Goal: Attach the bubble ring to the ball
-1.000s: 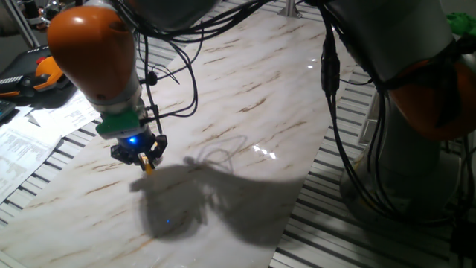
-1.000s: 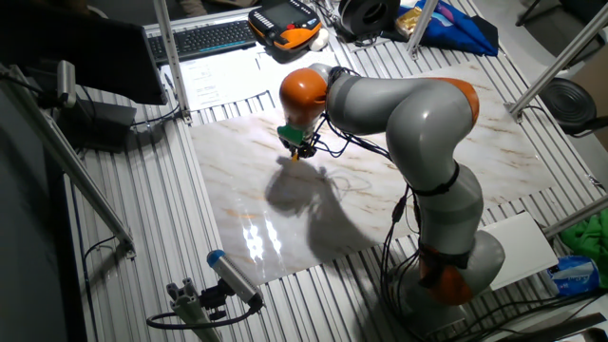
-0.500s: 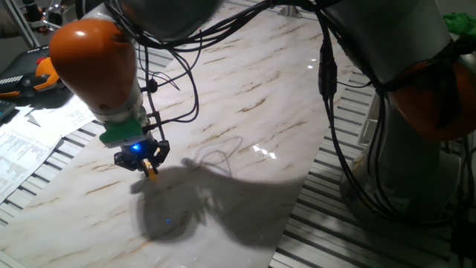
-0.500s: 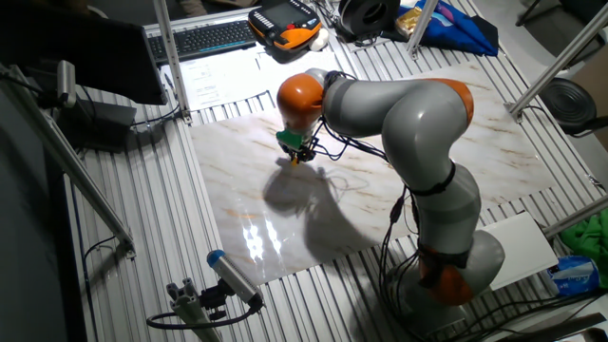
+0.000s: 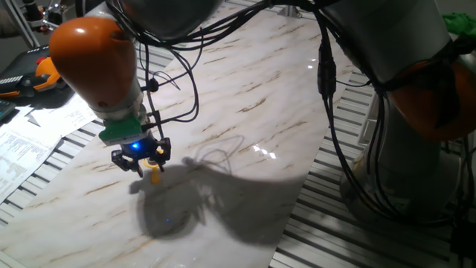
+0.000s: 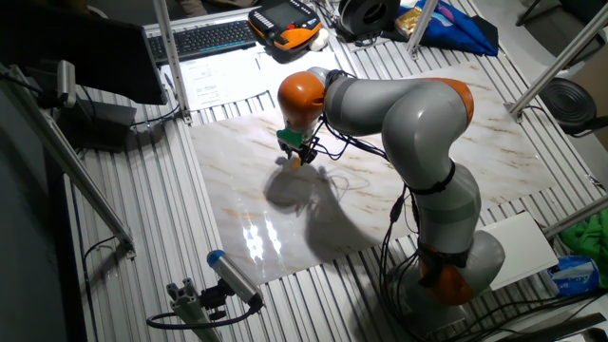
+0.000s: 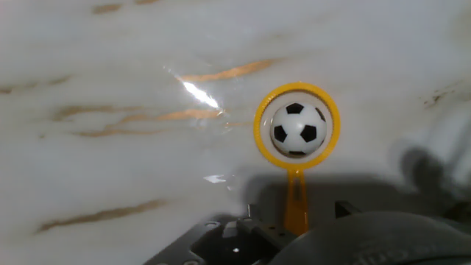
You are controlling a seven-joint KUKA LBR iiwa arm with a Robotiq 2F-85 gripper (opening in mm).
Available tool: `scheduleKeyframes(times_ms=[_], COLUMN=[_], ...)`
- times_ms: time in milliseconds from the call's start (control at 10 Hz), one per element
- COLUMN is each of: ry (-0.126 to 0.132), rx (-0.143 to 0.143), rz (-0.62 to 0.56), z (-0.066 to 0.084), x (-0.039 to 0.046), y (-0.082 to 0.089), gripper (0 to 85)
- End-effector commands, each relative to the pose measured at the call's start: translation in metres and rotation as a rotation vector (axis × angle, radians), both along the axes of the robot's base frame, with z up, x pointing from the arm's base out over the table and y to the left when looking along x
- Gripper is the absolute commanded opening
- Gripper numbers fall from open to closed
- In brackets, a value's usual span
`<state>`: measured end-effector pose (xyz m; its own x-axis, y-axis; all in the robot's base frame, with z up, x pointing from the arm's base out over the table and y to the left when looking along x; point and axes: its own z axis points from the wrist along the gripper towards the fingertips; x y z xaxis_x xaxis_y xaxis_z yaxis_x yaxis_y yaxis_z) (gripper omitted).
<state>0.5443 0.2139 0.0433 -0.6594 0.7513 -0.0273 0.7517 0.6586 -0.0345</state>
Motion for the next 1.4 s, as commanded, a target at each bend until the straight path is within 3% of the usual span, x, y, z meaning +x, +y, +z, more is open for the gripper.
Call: scheduleKeyframes(times_ms=[0, 100, 400, 600, 800, 1000, 1100, 1300], ry=[0.006, 0.013, -0.005, -0.003, -0.007, -0.010, 0.001, 0.022], rx=[0.008, 0.015, 0.005, 0.012, -0.005, -0.048, -0.062, -0.063], rz=[0.004, 0.030, 0.203, 0.356, 0.461, 0.532, 0.567, 0.609], z=[0.004, 0.013, 0.035, 0.055, 0.066, 0.079, 0.086, 0.097], x=[-0.0007, -0.0022, -0.0055, -0.0034, -0.0015, 0.0047, 0.0083, 0.0174], y=[0.001, 0.002, -0.001, -0.007, -0.012, -0.020, -0.025, -0.036], gripper=[51.0, 51.0, 51.0, 51.0, 51.0, 51.0, 51.0, 51.0])
